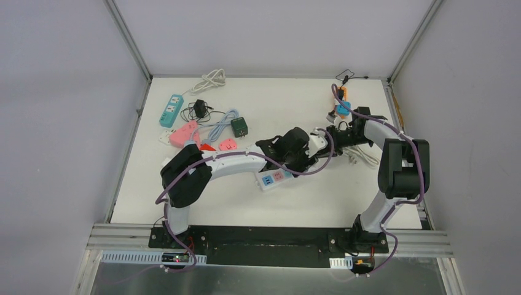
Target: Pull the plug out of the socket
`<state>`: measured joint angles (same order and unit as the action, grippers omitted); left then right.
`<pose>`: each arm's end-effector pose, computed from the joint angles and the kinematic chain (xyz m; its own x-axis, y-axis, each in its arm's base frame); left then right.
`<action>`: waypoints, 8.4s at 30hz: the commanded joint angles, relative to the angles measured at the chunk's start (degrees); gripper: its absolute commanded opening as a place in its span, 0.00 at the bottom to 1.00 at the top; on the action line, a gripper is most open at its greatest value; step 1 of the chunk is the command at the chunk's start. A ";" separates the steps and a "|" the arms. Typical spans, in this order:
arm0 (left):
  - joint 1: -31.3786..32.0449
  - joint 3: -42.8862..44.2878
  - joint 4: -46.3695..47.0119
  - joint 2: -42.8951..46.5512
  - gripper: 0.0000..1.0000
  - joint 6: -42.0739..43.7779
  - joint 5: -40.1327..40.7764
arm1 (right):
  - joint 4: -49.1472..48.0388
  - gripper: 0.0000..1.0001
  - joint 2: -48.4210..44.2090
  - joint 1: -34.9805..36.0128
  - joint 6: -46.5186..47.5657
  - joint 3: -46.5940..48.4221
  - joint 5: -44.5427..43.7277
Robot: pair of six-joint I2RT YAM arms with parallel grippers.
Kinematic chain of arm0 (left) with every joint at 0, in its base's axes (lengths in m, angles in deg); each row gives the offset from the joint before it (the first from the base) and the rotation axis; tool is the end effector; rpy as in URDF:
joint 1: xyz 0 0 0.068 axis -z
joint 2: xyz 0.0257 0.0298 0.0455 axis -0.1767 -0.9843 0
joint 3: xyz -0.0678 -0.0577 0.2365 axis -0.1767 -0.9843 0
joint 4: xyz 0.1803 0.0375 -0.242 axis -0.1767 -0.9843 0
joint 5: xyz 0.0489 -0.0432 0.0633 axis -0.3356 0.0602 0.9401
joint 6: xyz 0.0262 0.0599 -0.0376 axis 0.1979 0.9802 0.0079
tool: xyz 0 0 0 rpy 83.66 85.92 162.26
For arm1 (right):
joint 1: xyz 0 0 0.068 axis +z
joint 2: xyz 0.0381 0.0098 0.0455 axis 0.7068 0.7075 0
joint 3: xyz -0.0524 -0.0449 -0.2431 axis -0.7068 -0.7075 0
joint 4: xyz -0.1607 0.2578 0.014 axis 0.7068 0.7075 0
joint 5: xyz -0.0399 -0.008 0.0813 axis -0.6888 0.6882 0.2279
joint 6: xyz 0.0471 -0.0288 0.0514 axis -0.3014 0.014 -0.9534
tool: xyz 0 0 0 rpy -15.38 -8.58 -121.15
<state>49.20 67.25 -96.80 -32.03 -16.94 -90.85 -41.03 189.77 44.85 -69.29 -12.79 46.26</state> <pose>0.2421 -0.4138 0.1534 -0.2287 0.6270 -0.7447 0.9093 0.4109 0.0667 0.3444 0.0532 0.1184 -0.9697 -0.0847 -0.2290 -0.2388 0.5236 0.8178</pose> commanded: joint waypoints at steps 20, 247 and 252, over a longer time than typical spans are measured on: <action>-4.32 2.99 -1.21 0.66 0.00 -10.42 -10.04 | -2.11 0.00 2.15 -0.45 3.61 0.36 -11.39; -10.41 -44.45 43.34 31.53 0.96 -16.96 -11.35 | -9.41 0.45 -13.74 23.37 2.75 -2.72 -53.91; -9.05 -40.02 36.80 28.03 0.96 -13.95 -11.95 | -9.67 0.31 -14.14 23.32 2.74 -2.81 -53.85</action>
<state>39.43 23.12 -58.09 -1.74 -35.98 -101.28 -48.65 176.96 67.56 -66.49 -14.85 -6.97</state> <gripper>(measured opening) 0.957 0.617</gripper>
